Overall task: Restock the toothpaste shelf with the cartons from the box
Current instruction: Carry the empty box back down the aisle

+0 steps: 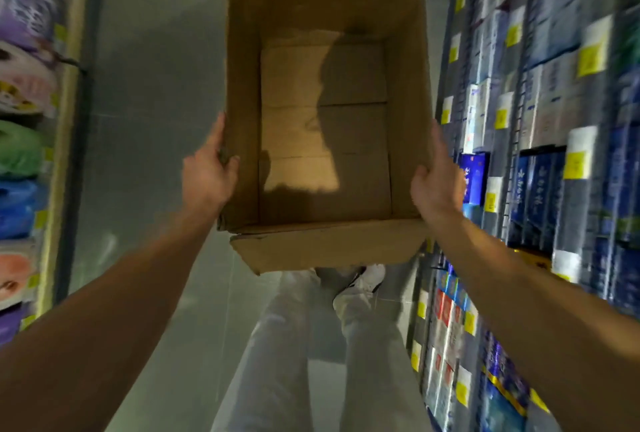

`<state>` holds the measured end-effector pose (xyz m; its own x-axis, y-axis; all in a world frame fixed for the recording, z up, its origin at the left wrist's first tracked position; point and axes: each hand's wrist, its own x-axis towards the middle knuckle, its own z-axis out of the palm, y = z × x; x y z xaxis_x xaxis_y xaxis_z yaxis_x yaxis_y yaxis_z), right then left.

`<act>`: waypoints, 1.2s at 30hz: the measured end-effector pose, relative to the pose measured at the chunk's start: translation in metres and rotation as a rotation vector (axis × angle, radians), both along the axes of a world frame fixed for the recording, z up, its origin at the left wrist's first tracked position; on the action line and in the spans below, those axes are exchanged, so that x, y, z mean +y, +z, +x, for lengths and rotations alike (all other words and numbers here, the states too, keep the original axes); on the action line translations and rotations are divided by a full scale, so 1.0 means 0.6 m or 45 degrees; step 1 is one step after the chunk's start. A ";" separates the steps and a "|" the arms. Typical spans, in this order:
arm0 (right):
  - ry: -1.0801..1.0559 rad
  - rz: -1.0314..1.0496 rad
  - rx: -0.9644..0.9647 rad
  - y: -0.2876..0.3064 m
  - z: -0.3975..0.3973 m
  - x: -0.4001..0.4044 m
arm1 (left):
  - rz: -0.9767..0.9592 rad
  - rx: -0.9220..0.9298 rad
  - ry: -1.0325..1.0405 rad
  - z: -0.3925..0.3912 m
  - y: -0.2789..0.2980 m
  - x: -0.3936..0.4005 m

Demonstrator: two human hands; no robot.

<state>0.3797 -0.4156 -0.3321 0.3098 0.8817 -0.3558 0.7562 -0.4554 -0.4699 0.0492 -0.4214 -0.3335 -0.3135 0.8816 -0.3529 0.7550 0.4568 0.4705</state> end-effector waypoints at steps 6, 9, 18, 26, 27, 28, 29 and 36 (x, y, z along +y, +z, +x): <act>0.043 0.131 0.008 0.172 -0.085 0.081 | 0.158 0.061 -0.008 -0.082 0.172 0.064; 0.065 0.188 -0.014 0.233 -0.110 0.133 | 0.194 0.008 0.084 -0.103 0.240 0.116; 0.090 0.374 0.039 0.351 -0.161 0.384 | 0.405 0.045 0.077 -0.162 0.343 0.351; 0.111 0.431 0.032 0.406 -0.183 0.649 | 0.497 0.053 0.093 -0.190 0.419 0.614; 0.118 0.418 0.016 0.410 -0.189 0.683 | 0.510 0.070 0.090 -0.196 0.425 0.644; 0.129 0.412 0.011 0.415 -0.197 0.716 | 0.526 0.088 0.081 -0.203 0.430 0.672; 0.137 0.413 0.006 0.418 -0.209 0.748 | 0.539 0.096 0.079 -0.212 0.434 0.701; 0.154 0.479 0.011 0.409 -0.322 1.013 | 0.531 0.110 0.130 -0.313 0.414 0.961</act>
<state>0.1862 0.1923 -0.0865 0.1939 0.9810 -0.0029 0.7892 -0.1578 -0.5935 -0.1386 0.1552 -0.0853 -0.4190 0.9062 0.0578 0.7605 0.3154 0.5676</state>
